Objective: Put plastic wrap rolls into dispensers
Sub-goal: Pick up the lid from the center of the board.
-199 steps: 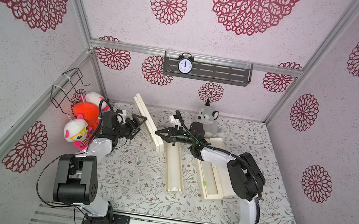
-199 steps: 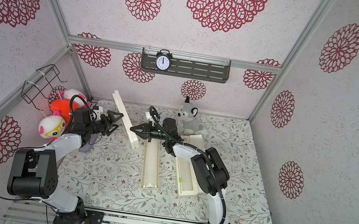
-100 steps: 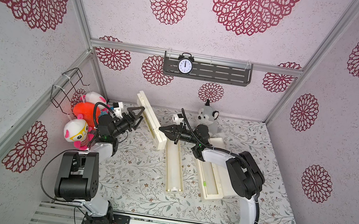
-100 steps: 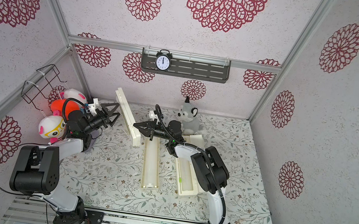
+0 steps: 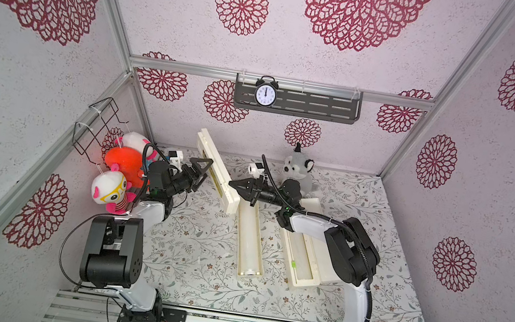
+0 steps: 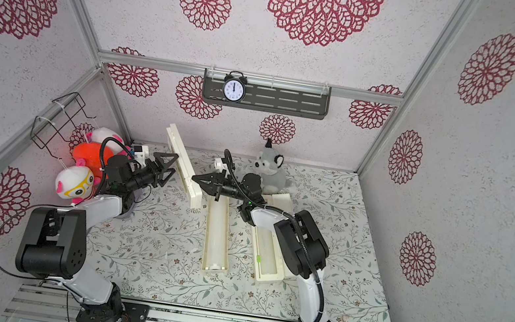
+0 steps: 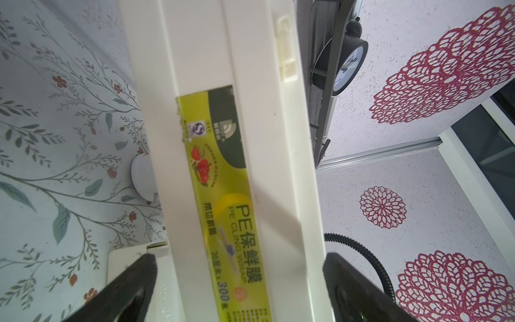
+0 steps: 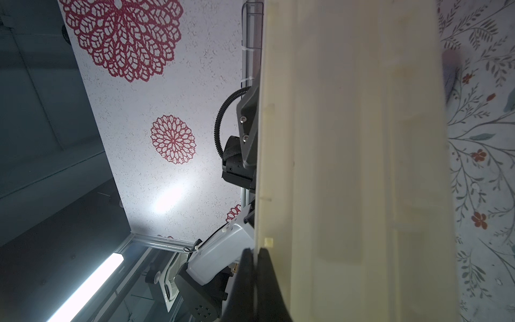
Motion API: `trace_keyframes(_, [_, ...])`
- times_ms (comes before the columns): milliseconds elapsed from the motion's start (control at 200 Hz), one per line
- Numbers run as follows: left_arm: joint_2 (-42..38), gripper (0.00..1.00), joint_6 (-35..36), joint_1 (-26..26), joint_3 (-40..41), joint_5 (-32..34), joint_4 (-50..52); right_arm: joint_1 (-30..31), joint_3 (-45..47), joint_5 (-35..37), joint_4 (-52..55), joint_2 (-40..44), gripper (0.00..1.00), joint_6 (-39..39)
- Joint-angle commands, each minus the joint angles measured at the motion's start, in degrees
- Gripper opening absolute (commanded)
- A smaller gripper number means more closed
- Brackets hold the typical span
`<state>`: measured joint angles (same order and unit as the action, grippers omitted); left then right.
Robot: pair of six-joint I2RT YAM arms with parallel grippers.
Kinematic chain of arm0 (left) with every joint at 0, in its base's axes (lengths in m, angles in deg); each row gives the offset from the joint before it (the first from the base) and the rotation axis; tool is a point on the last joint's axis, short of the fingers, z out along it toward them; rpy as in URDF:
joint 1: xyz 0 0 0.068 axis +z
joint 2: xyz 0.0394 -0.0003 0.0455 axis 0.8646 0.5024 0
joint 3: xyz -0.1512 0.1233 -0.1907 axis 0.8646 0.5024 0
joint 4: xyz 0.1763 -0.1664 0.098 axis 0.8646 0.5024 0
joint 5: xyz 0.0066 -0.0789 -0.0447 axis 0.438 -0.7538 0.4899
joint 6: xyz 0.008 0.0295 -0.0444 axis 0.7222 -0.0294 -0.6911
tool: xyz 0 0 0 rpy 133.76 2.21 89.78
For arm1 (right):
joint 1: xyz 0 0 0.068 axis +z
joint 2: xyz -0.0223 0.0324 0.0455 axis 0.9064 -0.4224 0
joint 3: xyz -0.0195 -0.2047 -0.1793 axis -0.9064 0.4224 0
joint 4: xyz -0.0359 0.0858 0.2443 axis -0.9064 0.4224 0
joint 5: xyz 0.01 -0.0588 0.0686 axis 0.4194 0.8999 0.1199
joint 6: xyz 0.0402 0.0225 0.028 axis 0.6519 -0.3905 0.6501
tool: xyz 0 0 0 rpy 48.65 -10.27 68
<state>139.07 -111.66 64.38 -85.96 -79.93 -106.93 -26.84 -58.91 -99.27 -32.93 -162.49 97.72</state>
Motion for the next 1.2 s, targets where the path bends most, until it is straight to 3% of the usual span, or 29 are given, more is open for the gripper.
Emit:
trace_keyframes(0, [1.1,0.98,-2.4,-0.4,-0.9,1.2,-4.9,-0.1,-2.0,0.3,-5.2,1.7,0.0,-0.4])
trace_keyframes(120, [1.2,0.98,-3.1,-0.5,-0.9,2.4,-6.4,0.1,-2.1,0.3,-5.6,1.1,0.0,0.1])
trace_keyframes(340, [4.8,0.98,-11.2,-1.0,-0.6,0.0,-20.0,0.2,-2.6,0.3,-7.9,0.0,0.0,2.1])
trace_keyframes(585, [3.0,0.98,0.3,-3.2,-3.9,-0.3,-1.7,0.2,-3.3,0.3,-8.8,-0.3,0.0,3.2])
trace_keyframes(716, [3.9,0.98,-0.3,-3.0,-4.0,0.4,-2.6,0.2,-3.6,0.3,-9.5,-0.4,0.0,3.7])
trace_keyframes(886, [6.0,0.98,-7.5,-3.5,-3.1,-0.6,-15.0,0.2,-3.3,0.3,-9.6,-0.9,0.0,4.3])
trace_keyframes(1091, [4.6,0.98,-2.6,-3.8,-3.4,-0.9,-6.3,0.2,-4.2,1.3,-13.3,-2.3,0.0,7.9])
trace_keyframes(1196, [5.1,1.0,-3.4,-3.2,-2.2,-0.4,-6.6,0.1,-4.5,1.5,-14.2,-2.2,0.0,8.7])
